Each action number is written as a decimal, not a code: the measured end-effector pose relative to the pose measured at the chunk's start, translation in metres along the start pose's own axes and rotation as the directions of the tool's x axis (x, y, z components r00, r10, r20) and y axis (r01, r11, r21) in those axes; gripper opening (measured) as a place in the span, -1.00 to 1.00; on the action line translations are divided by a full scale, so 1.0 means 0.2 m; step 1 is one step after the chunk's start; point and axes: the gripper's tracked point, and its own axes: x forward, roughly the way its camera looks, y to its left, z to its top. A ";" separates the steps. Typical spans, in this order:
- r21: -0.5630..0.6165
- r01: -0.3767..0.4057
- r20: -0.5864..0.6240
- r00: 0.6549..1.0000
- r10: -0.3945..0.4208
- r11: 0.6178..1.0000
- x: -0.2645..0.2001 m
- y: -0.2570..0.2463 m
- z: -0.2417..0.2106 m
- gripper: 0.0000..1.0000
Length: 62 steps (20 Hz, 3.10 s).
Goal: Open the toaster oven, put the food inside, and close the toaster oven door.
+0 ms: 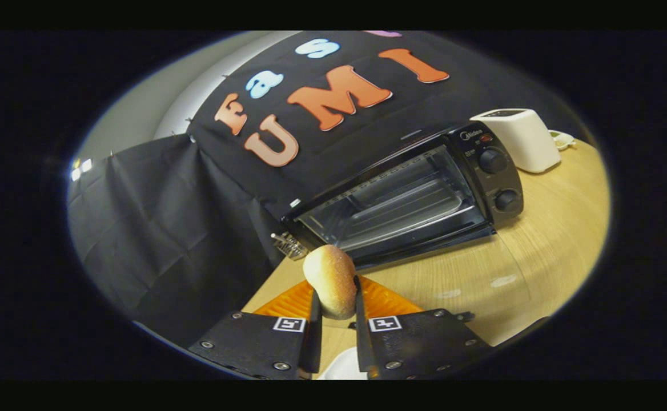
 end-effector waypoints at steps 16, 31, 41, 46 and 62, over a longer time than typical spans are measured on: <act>0.254 0.094 0.049 0.993 -0.109 0.963 0.55 -0.25 0.29 -0.49; -0.029 0.338 0.175 0.928 -0.328 0.941 0.50 -0.39 0.40 0.36; -0.322 0.319 0.108 0.948 -0.300 0.892 0.14 -0.25 0.25 0.57; -0.489 0.274 0.013 0.952 -0.307 0.828 -0.08 -0.18 0.02 0.69; -0.473 0.359 -0.148 0.868 -0.474 0.805 -0.30 -0.37 -0.46 0.70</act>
